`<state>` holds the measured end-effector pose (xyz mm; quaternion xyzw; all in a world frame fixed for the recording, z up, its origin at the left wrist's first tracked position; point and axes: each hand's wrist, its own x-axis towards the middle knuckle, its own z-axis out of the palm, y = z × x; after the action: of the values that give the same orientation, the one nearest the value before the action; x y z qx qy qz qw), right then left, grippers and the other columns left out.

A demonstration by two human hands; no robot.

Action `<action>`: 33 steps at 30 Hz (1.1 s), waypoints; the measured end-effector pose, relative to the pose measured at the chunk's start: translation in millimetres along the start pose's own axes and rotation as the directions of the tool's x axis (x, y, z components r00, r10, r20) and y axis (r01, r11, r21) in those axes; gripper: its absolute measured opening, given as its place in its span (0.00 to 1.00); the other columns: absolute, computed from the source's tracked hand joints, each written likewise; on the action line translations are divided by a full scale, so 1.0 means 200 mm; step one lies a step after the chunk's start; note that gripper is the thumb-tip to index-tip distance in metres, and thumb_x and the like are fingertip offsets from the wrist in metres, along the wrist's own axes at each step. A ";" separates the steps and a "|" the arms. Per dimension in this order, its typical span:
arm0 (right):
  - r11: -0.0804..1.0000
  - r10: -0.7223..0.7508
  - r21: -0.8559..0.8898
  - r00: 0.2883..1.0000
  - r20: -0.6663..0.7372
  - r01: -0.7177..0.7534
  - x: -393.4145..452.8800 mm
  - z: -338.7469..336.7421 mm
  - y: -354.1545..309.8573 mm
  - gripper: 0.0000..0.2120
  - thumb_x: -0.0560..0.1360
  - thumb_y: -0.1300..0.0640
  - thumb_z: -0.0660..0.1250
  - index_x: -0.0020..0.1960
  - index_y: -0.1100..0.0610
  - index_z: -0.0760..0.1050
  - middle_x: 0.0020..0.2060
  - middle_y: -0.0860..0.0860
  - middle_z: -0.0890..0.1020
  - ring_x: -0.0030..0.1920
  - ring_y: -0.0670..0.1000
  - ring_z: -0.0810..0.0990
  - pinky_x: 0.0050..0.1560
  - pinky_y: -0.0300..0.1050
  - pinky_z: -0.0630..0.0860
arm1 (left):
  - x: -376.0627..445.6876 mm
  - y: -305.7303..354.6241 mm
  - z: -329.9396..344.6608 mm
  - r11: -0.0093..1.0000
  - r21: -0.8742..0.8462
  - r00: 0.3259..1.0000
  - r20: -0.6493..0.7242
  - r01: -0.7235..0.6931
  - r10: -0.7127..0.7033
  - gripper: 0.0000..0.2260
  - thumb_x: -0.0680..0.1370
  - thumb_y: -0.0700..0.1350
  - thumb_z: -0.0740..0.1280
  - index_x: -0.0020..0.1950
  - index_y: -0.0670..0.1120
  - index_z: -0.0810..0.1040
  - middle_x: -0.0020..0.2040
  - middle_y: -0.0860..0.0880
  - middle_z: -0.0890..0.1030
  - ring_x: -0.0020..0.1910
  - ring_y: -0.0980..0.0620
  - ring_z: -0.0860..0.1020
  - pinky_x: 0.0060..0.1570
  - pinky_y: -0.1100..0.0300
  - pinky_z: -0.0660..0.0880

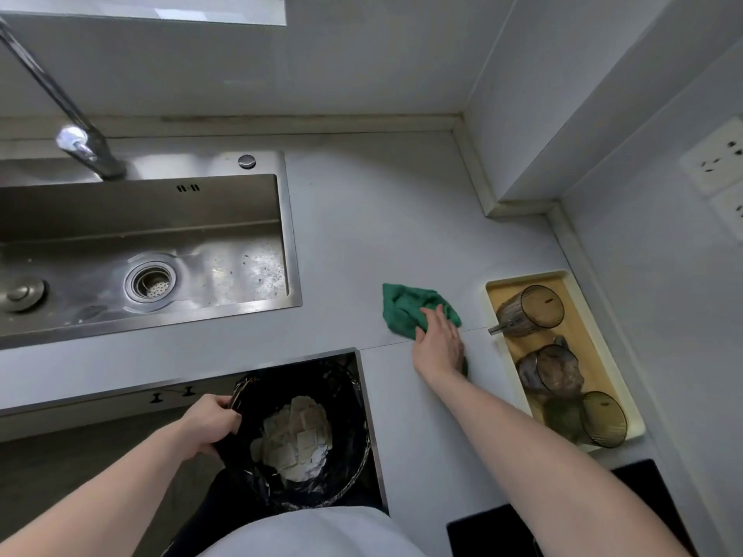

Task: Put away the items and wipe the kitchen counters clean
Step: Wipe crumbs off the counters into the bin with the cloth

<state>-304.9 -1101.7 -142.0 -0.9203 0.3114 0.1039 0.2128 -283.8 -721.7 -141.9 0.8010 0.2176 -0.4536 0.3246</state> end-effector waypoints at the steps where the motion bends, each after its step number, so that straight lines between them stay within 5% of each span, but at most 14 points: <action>1: 1.000 -0.024 0.005 1.000 0.009 0.024 -0.05 0.02 -0.02 0.21 0.84 0.55 0.59 0.76 0.48 0.65 0.81 0.49 0.58 0.78 0.57 0.62 0.76 0.54 0.63 | 0.00 0.00 0.00 1.000 0.003 1.000 0.001 0.001 -0.001 0.14 0.69 0.32 0.65 0.47 0.44 0.86 0.35 0.43 0.82 0.32 0.45 0.81 0.28 0.54 0.81; 5: 0.994 -0.107 0.036 0.992 0.064 0.105 -0.28 0.12 -0.15 0.21 0.82 0.59 0.61 0.73 0.46 0.69 0.80 0.47 0.61 0.77 0.53 0.65 0.75 0.50 0.65 | -0.01 0.01 -0.02 1.000 0.020 1.000 0.023 0.001 -0.001 0.14 0.68 0.32 0.64 0.45 0.46 0.86 0.36 0.43 0.83 0.35 0.44 0.83 0.37 0.43 0.84; 13: 0.942 -0.299 0.231 0.924 0.238 0.245 -0.67 0.30 -0.48 0.20 0.80 0.58 0.61 0.67 0.39 0.72 0.65 0.41 0.79 0.63 0.51 0.79 0.64 0.47 0.75 | -0.05 0.04 -0.04 1.000 0.028 0.998 0.062 -0.012 0.011 0.15 0.71 0.32 0.62 0.48 0.45 0.85 0.38 0.42 0.84 0.35 0.43 0.85 0.28 0.55 0.80; 19: 0.921 -0.209 0.335 0.978 -0.003 0.198 -0.42 0.13 -0.41 0.19 0.78 0.57 0.63 0.65 0.41 0.76 0.59 0.43 0.83 0.58 0.52 0.81 0.57 0.45 0.76 | -0.07 0.03 -0.05 1.000 0.007 0.998 0.057 -0.019 0.018 0.13 0.70 0.33 0.62 0.46 0.43 0.85 0.35 0.43 0.82 0.32 0.45 0.83 0.27 0.57 0.78; 25: 0.928 0.030 0.366 0.963 -0.269 0.073 0.14 -0.23 -0.28 0.15 0.81 0.55 0.61 0.66 0.44 0.75 0.60 0.51 0.83 0.59 0.59 0.79 0.55 0.47 0.74 | -0.04 0.00 -0.05 0.999 -0.028 0.997 0.071 -0.018 0.020 0.12 0.68 0.32 0.61 0.43 0.41 0.83 0.32 0.44 0.80 0.30 0.44 0.82 0.30 0.53 0.81; 28: 0.941 0.123 0.337 0.941 -0.314 -0.011 0.48 -0.34 -0.26 0.17 0.82 0.55 0.61 0.70 0.46 0.74 0.65 0.53 0.80 0.64 0.60 0.76 0.61 0.48 0.72 | 0.01 0.00 -0.04 1.000 -0.030 0.996 0.090 0.006 -0.004 0.13 0.68 0.33 0.62 0.46 0.40 0.83 0.33 0.43 0.80 0.33 0.41 0.84 0.32 0.47 0.83; 33: 0.942 0.202 0.327 0.906 -0.373 -0.076 0.83 -0.48 -0.25 0.20 0.82 0.58 0.61 0.73 0.48 0.73 0.65 0.56 0.80 0.65 0.61 0.77 0.62 0.49 0.73 | 0.01 0.01 -0.07 0.999 -0.037 0.999 0.041 -0.001 0.003 0.11 0.70 0.31 0.62 0.41 0.42 0.82 0.29 0.47 0.78 0.30 0.45 0.80 0.28 0.55 0.78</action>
<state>-138.8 -1196.8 -94.7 -0.8530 0.4261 -0.1212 0.2760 -274.1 -712.1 -137.1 0.7855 0.2185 -0.4657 0.3441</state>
